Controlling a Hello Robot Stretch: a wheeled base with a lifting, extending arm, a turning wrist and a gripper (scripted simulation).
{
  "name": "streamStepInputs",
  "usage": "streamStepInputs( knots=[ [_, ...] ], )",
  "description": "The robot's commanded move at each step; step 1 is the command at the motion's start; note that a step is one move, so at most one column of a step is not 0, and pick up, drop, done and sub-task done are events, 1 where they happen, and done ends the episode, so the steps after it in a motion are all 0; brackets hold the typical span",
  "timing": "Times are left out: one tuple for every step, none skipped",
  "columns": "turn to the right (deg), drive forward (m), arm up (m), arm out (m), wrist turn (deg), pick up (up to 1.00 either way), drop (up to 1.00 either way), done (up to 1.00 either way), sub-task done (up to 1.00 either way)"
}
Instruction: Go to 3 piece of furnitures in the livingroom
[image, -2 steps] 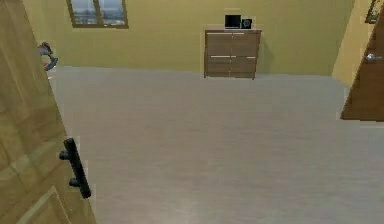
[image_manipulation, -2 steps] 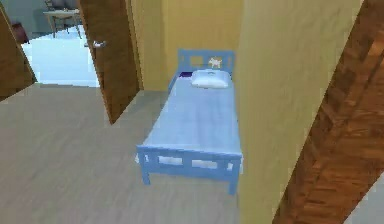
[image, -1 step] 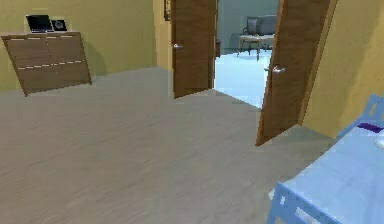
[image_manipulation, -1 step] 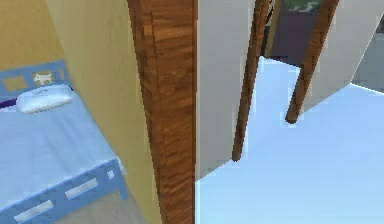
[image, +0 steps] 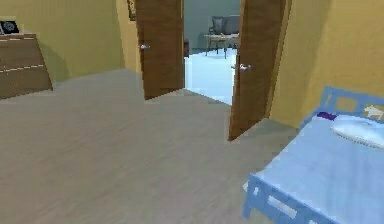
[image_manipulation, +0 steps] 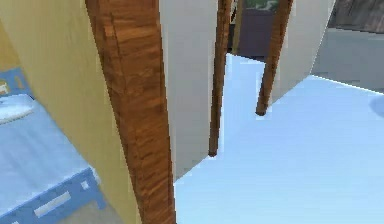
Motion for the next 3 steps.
streamStepInputs(
  knots=[
    [0.0, 1.0, 0.0, 0.0, 0.0, 0.0, 0.0, 0.0, 0.0],
    [-12.0, 0.0, 0.0, 0.0, 0.0, 0.0, 0.0, 0.0, 0.0],
    [0.0, 0.6, 0.0, 0.0, 0.0, 0.0, 0.0, 0.0, 0.0]
  ],
)
